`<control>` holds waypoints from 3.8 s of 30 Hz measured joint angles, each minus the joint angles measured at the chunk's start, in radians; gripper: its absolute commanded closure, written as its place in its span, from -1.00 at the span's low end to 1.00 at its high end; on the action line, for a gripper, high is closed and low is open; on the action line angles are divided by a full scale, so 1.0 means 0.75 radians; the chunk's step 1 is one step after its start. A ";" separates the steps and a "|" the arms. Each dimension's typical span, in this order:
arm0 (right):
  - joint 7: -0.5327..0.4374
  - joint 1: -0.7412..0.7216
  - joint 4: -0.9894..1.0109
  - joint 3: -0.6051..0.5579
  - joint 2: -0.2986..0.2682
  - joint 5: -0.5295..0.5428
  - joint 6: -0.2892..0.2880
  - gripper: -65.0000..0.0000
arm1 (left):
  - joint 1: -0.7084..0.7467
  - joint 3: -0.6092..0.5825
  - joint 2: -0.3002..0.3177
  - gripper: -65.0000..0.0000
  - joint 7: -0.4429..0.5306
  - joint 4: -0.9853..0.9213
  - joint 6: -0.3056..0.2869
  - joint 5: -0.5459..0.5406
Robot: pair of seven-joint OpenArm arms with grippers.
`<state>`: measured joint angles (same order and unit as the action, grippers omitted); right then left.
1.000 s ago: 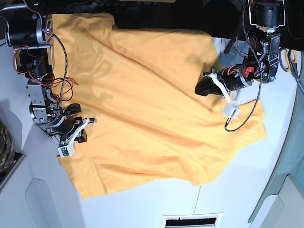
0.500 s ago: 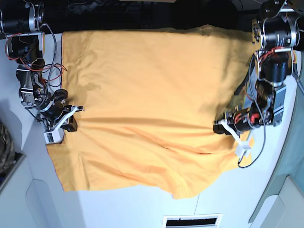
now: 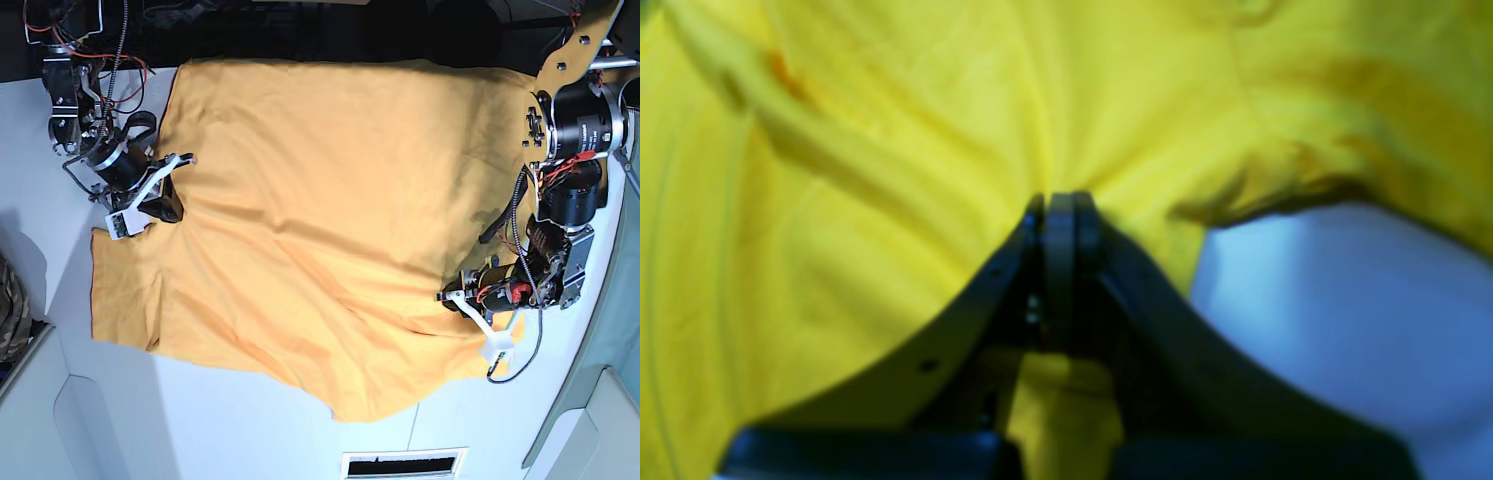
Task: Layout the t-shirt on the table in an organized manner, then fold the t-shirt properly
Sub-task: 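Drag the fabric with the left gripper to square the shirt, then pinch the shirt with both grippers and lift it slightly, then pull the shirt apart with both grippers and lay it flat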
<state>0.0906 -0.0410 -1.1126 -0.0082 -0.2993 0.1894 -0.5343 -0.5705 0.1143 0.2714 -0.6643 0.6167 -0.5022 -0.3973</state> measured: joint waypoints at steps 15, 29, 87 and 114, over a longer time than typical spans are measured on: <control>0.108 -0.282 -0.018 -0.001 0.051 0.022 0.009 1.00 | 0.107 -0.001 0.052 1.00 -0.466 0.476 -0.207 -0.456; -0.024 -0.648 0.621 -0.007 0.085 -0.259 0.003 1.00 | 0.732 -0.003 0.148 1.00 -0.491 0.855 -0.211 -0.393; 0.021 -0.576 0.396 -0.137 -0.051 -0.038 -0.028 1.00 | 0.175 -0.487 0.170 1.00 -0.365 0.436 -0.043 -0.239; -0.087 -0.489 0.545 -0.183 -0.041 -0.097 -0.017 1.00 | 0.150 -0.479 0.149 1.00 0.006 0.232 0.137 0.167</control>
<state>0.0250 -0.4080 -0.7036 -0.1452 -0.3302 0.1165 -0.5468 -0.4580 -0.2451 0.3832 -0.6598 0.7910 -0.3996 -0.2722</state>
